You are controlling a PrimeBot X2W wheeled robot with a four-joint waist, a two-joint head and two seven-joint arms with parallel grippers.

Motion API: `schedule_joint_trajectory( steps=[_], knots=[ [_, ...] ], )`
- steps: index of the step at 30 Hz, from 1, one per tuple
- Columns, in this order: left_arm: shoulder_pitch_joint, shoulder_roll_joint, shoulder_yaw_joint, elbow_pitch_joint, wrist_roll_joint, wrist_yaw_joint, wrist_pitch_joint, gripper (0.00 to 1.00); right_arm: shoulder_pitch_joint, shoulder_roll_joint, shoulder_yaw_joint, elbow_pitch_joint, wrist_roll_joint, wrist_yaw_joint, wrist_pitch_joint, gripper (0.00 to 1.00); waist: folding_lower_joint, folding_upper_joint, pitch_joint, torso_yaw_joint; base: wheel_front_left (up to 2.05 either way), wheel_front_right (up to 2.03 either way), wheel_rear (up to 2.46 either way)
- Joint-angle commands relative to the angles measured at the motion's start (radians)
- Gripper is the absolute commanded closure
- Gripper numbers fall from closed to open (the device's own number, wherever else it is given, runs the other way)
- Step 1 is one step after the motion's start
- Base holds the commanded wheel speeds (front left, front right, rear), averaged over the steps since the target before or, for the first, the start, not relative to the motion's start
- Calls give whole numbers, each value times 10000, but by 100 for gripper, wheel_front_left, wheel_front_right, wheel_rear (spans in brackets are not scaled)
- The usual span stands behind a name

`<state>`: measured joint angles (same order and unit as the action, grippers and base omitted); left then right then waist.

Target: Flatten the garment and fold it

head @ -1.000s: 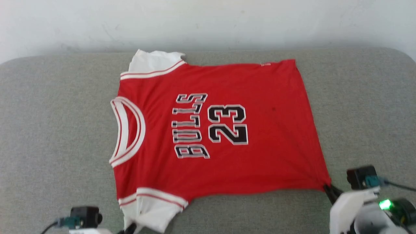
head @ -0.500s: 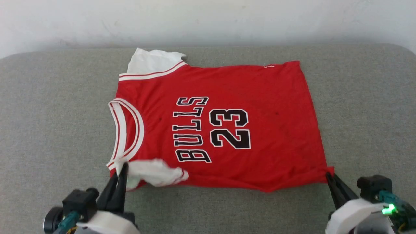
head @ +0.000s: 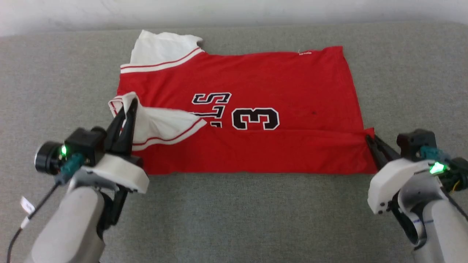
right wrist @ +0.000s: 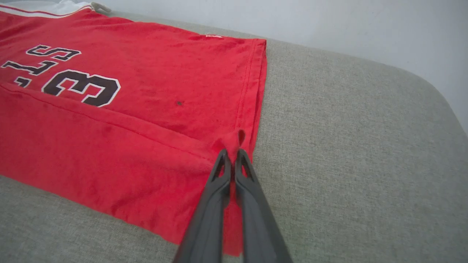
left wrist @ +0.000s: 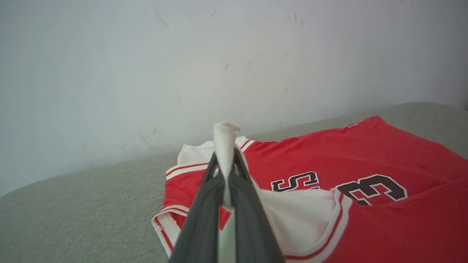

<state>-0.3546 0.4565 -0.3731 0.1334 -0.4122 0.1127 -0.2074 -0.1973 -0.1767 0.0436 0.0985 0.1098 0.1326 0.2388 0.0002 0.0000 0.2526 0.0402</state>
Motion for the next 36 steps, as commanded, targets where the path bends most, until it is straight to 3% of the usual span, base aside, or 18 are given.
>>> schedule_joint_trajectory(
  steps=[1,7,15,19,20,21,22,23,28,33,36],
  knots=[
    [-169,67,-13,82,35,-71,31,100,-171,-39,42,39,10,-19,47,100,-2,0,324,-48,0,0,0],
    [-1306,195,30,1234,-284,-482,896,100,-1373,-310,332,494,209,-19,1214,100,-2,0,1008,-140,0,0,0],
    [-1565,314,-164,2530,-1463,-1174,3635,100,-2653,-670,865,1103,937,-19,3694,100,-2,0,1497,-191,0,0,0],
    [-1372,180,-109,2529,-2244,-1245,4851,100,-2920,-807,956,1183,1407,-19,4975,100,-2,0,1478,-121,0,0,0],
    [-1324,142,-36,2479,-2396,-1174,4988,92,-2924,-788,904,1161,1514,-19,5199,100,-2,0,1433,-99,0,0,0],
    [-1272,134,12,2419,-2471,-1098,5060,58,-2911,-763,842,1103,1585,-19,5330,82,-2,0,1368,-79,0,0,0],
    [-1237,159,53,2313,-2468,-1060,4983,19,-2880,-732,772,1012,1628,-19,5367,45,-2,0,1302,-62,0,0,0],
    [-1207,178,111,2185,-2407,-986,4770,0,-2815,-695,718,931,1689,-19,5391,0,-2,0,1220,-40,0,0,0],
    [-745,141,576,1629,-1843,-201,2885,0,-2187,-382,246,340,1822,-19,4354,0,-2,0,594,18,0,0,0],
    [295,-72,926,941,-1378,573,987,0,-1057,190,-418,-228,1559,-19,2119,0,-2,0,-128,41,0,0,0],
    [1109,-253,997,402,-1291,1046,544,0,-236,655,-781,-461,1365,-19,939,0,-2,0,-477,34,0,0,0]
  ],
)
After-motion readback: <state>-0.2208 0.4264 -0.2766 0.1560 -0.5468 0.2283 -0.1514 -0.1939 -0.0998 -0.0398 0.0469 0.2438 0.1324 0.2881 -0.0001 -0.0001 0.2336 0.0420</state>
